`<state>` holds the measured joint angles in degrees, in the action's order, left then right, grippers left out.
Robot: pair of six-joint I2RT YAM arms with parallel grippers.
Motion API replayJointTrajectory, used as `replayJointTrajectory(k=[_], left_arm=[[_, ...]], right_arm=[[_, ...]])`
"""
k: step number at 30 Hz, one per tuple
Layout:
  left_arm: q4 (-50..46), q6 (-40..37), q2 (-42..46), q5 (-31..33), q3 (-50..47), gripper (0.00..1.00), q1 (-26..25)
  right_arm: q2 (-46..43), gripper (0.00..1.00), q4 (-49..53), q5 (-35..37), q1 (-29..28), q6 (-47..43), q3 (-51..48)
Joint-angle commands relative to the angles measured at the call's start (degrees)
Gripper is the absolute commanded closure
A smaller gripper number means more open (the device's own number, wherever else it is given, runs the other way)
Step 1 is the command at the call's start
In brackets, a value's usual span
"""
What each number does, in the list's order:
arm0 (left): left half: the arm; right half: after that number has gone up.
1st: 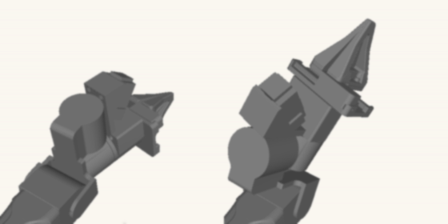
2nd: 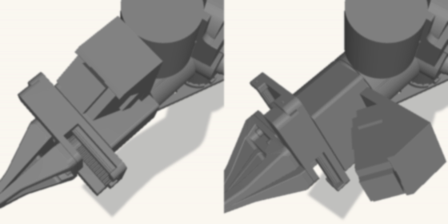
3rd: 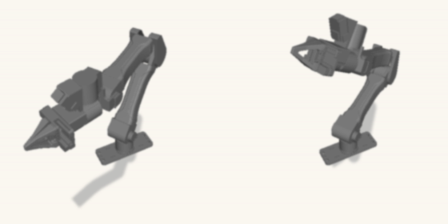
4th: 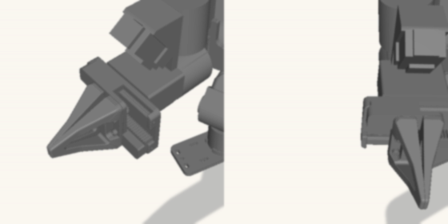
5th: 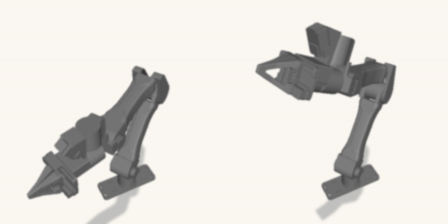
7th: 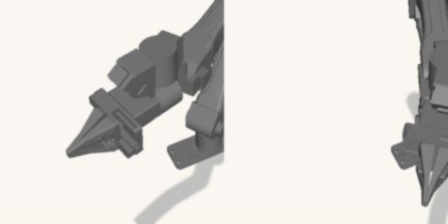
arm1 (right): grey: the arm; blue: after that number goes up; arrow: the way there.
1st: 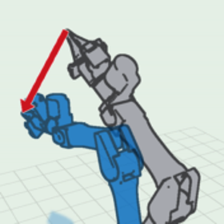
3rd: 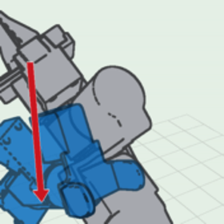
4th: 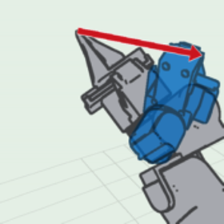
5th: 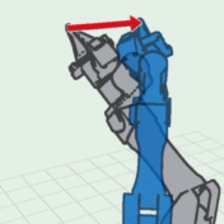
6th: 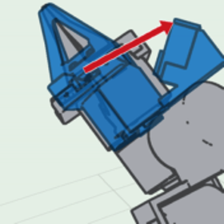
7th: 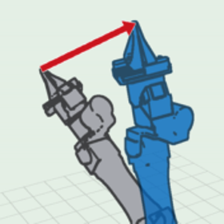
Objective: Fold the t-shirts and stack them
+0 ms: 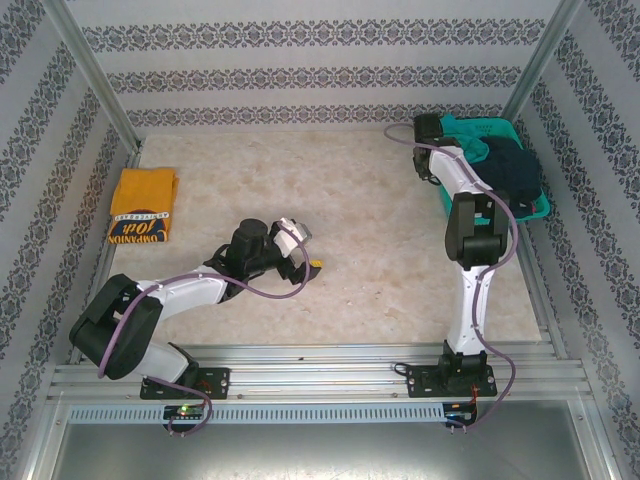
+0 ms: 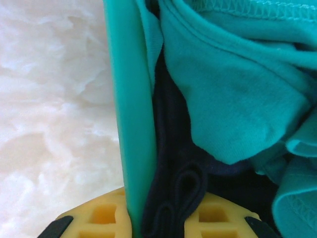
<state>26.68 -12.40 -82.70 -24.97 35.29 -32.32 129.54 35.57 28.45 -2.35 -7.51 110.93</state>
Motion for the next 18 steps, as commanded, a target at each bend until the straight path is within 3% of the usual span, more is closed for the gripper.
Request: replayJointTrajectory(k=[1, 13, 14, 18], left_arm=[[2.96, 1.68, -0.85, 0.33, 1.61, 0.00, -1.46], [3.03, 2.03, -0.34, 1.49, 0.71, 0.00, -1.96], [3.07, 2.03, -0.28, 1.46, 0.74, 0.00, -1.94], [3.77, 2.23, -0.81, 1.17, 1.05, 0.00, -1.96]], right_arm=[[2.26, 1.00, 0.93, 3.46, 0.77, 4.56, 3.97], [3.97, 0.98, 2.16, 3.76, 1.73, 3.12, 7.21], [3.71, 0.95, 2.50, 3.08, 1.73, 3.14, 7.21], [0.28, 0.66, 1.44, -0.65, 1.18, 2.70, 5.39]])
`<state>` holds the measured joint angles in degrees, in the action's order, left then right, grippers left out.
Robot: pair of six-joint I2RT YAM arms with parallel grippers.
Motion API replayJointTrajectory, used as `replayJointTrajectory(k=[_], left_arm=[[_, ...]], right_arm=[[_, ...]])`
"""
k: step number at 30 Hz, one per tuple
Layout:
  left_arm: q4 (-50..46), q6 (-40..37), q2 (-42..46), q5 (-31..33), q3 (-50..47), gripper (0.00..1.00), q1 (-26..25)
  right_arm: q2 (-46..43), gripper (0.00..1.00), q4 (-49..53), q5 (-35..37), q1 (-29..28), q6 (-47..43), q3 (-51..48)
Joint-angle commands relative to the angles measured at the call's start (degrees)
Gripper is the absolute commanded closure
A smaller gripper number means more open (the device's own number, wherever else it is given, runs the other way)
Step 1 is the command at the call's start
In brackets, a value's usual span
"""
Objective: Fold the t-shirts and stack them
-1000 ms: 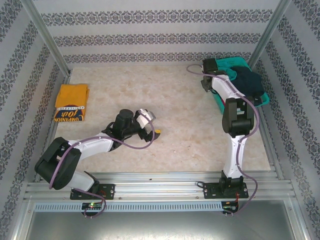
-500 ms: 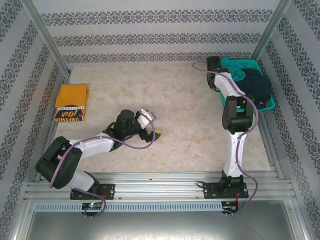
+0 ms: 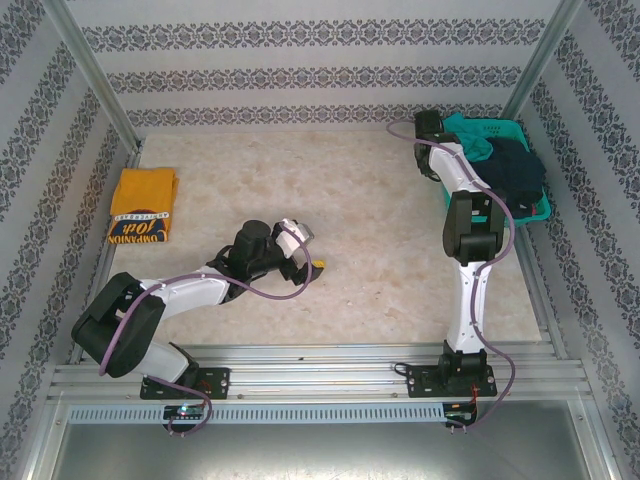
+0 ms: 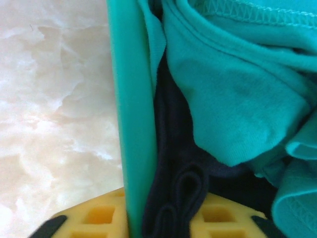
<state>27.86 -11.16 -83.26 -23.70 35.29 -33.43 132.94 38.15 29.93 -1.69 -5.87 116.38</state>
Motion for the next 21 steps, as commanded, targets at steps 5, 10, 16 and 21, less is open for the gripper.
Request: replayJointTrajectory(k=[5, 10, 16, 21], left_arm=[[2.48, 0.79, -0.60, -0.24, 1.95, 0.00, -0.93], [2.07, 0.44, -1.24, -0.55, 3.01, 0.00, -1.35], [2.79, 0.52, -3.24, -1.17, 4.86, 0.00, -2.55], [4.99, 1.46, -4.95, -1.52, 5.29, 0.00, -3.26]], right_arm=[[-11.16, 0.13, -3.71, -7.45, -0.54, -2.51, -6.24], [-21.38, 0.02, -10.21, -10.13, -0.53, -3.65, -15.89], [-21.99, 0.02, -4.37, -11.22, 1.90, 1.19, -10.19], [-18.35, 0.02, -2.04, -12.52, 3.72, 0.96, -6.12]])
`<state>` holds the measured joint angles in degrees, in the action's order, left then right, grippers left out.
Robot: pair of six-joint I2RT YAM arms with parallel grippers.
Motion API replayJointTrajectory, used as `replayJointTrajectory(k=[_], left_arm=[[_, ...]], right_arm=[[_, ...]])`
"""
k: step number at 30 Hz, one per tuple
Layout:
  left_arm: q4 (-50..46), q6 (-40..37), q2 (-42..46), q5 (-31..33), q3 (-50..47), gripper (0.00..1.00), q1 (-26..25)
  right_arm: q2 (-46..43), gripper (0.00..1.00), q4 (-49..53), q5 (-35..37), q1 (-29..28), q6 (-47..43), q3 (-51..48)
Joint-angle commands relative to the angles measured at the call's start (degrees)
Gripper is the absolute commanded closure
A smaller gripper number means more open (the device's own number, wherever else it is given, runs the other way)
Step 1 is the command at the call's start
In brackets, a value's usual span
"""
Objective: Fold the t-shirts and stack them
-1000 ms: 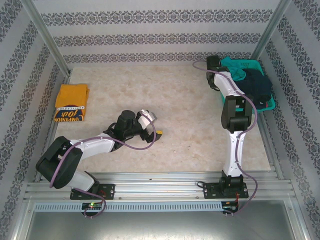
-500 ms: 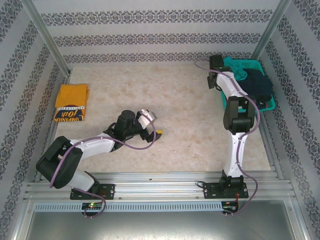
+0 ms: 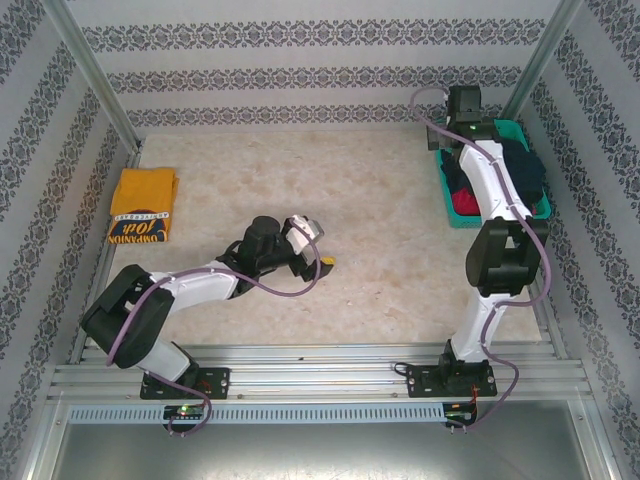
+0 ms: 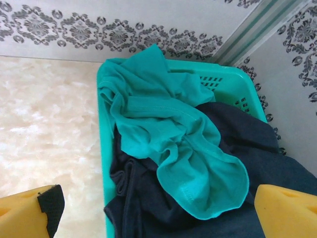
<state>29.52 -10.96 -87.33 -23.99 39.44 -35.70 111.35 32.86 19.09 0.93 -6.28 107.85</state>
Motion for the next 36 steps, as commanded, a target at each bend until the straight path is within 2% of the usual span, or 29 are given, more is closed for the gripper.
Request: replayJointTrajectory(k=[1, 5, 10, 15, 17, 22, 23, 36], left_arm=[[3.69, 1.42, -1.04, -1.30, 1.21, 0.00, -1.11], [3.79, 1.64, -1.35, -1.76, 1.33, 0.00, -1.47], [2.68, 1.65, -0.72, -2.24, 1.41, 0.00, -1.82], [1.49, 1.64, 0.33, -1.94, 1.27, 0.00, -2.18], [0.95, 1.72, 0.78, -1.52, 1.44, 0.00, -2.31], [-0.20, 1.39, 1.38, -0.88, 1.92, 0.00, -2.44], [-0.24, 1.25, 1.37, -0.75, 2.02, 0.00, -2.49], [2.45, 2.23, -0.17, -1.42, 2.96, 0.00, -2.44]], right_arm=[[4.40, 0.03, 3.92, -2.36, 1.61, 2.50, 3.80], [11.33, 0.06, 8.35, -6.42, 3.69, 5.21, 12.51], [20.94, 0.08, 13.17, -7.72, 5.05, 5.65, 25.11], [29.47, 0.14, 18.01, -9.07, 6.43, 6.13, 36.27], [30.64, 0.28, 17.50, -10.20, 6.82, 6.11, 37.49], [29.82, 0.92, 17.22, -11.56, 7.33, 5.42, 38.92], [29.12, 1.00, 17.22, -11.23, 7.33, 5.21, 39.13], [11.23, 1.00, 11.39, -11.76, 4.93, 4.84, 36.12]])
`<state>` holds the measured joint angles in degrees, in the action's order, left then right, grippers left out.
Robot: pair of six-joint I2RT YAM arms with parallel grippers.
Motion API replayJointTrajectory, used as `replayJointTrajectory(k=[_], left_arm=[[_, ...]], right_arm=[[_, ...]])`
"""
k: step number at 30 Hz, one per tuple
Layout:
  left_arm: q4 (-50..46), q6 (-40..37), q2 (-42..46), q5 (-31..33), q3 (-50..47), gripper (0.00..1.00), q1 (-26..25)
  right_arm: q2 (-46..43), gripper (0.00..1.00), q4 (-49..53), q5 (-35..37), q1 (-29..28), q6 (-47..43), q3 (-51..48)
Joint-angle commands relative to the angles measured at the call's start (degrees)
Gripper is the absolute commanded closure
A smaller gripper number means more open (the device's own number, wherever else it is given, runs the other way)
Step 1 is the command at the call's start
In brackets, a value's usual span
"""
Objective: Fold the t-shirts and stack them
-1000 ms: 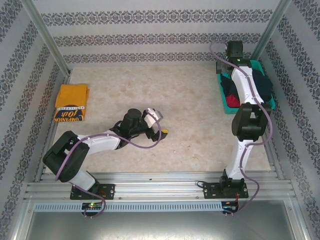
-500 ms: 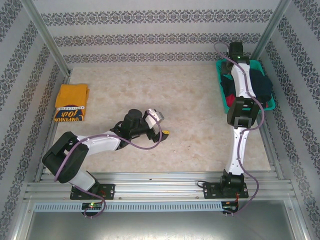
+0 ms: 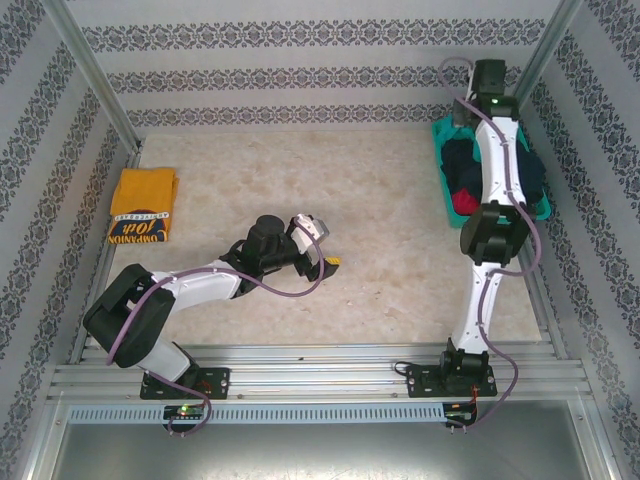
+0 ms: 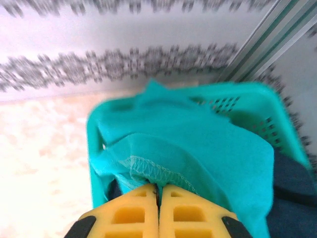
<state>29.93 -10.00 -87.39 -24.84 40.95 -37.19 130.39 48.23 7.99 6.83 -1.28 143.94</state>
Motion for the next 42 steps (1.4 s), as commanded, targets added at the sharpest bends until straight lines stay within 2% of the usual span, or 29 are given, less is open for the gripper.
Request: replayJointTrajectory(k=[1, 9, 18, 23, 29, 34, 39, 40, 41, 42], left_arm=[[2.53, 1.78, -0.14, -0.30, 1.33, 0.00, -0.95], [7.17, 5.14, 0.50, 1.54, -0.42, 0.00, -0.91], [7.03, 7.61, 1.57, 5.81, -0.82, 0.00, -0.91], [7.29, 9.17, 1.10, 6.28, -0.51, 0.00, -0.87], [10.15, 11.65, 2.51, 10.05, -3.30, 0.00, -0.83], [11.02, 12.87, 4.23, 12.15, -5.58, 0.00, -0.69], [11.91, 13.21, 5.68, 13.62, -7.19, 0.00, -0.60], [12.35, 13.38, 5.86, 13.83, -7.51, 0.00, -0.60], [12.51, 13.58, 6.03, 14.01, -7.64, 0.00, -0.60], [12.52, 13.89, 6.14, 13.96, -7.64, 0.00, -0.60]], right_arm=[[-9.53, 1.00, -4.71, -1.11, -1.26, -0.21, 0.03], [-19.18, 1.00, -7.66, -5.61, -6.44, -3.94, -0.39], [-26.88, 1.00, -10.08, -10.01, -16.94, -6.47, -2.96], [-26.88, 1.00, -9.21, -15.86, -22.37, -4.17, -2.89], [-24.76, 1.00, -10.61, -23.23, -26.69, -0.60, -0.09], [-20.48, 1.00, -10.73, -34.73, -26.78, 4.71, 5.72], [-18.09, 1.00, -7.60, -42.62, -26.23, 5.98, 4.94], [-17.93, 0.87, -7.06, -43.29, -26.11, 7.02, 3.51], [-17.89, 0.66, -6.76, -44.21, -26.02, 7.94, 1.93], [-17.97, 0.49, -6.86, -45.35, -25.86, 8.11, 0.64]])
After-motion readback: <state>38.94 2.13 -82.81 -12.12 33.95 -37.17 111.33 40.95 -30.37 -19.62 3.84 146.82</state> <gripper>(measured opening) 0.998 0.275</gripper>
